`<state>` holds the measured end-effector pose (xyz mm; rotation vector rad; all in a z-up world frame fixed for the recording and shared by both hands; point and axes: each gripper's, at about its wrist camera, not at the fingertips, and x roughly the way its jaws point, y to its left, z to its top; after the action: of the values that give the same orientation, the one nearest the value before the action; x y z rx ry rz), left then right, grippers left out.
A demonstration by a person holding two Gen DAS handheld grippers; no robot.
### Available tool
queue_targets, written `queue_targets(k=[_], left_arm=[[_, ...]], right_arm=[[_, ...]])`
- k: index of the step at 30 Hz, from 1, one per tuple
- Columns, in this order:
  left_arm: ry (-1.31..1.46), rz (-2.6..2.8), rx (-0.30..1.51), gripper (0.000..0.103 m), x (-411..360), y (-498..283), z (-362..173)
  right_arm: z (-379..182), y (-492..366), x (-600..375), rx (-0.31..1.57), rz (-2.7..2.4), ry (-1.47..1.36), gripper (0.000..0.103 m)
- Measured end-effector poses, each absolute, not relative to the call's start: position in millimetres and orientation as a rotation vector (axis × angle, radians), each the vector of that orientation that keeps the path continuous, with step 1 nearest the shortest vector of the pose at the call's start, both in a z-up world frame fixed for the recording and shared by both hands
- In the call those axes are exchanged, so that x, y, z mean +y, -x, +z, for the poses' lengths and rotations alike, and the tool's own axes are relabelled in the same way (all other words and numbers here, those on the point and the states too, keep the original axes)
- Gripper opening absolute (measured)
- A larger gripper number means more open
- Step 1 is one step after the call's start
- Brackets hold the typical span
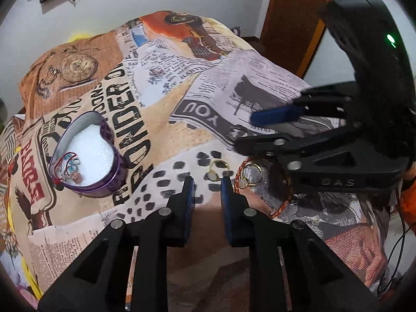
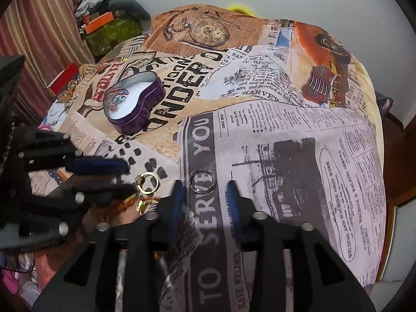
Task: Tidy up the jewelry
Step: 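Grasp a silver ring with the right tool while the left tool closes on a gold ring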
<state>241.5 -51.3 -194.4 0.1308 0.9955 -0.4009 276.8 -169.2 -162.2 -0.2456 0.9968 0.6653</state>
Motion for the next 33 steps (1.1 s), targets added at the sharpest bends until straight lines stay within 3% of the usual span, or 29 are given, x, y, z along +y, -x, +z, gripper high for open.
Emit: queue_targets(k=[7,8,10,15,33], left_arm=[[-0.122,-0.402,0.994,0.02,-56,-251,-199],[-0.116,-0.406,0.997,0.02,-56,-253,-199],[-0.104,-0.416,1.008,0.019,-56,-255,-201],[-0.078,-0.407,1.005,0.008,-53,-257,-203],[-0.043,-0.339,0.91,0.008,-30,-235,-165]], right_arm=[[-168,-282,-168,0.973,0.674,0.236,0.038],[-168,-283,-168,0.972,0.676,0.23,0.036],[-169,-283,-170,0.971,0.675,0.227,0.02],[-167,-281,-171,0.962,0.677,0.223,0.02],[-111,-253,-160,0.847,0.692,0.191,0.02]])
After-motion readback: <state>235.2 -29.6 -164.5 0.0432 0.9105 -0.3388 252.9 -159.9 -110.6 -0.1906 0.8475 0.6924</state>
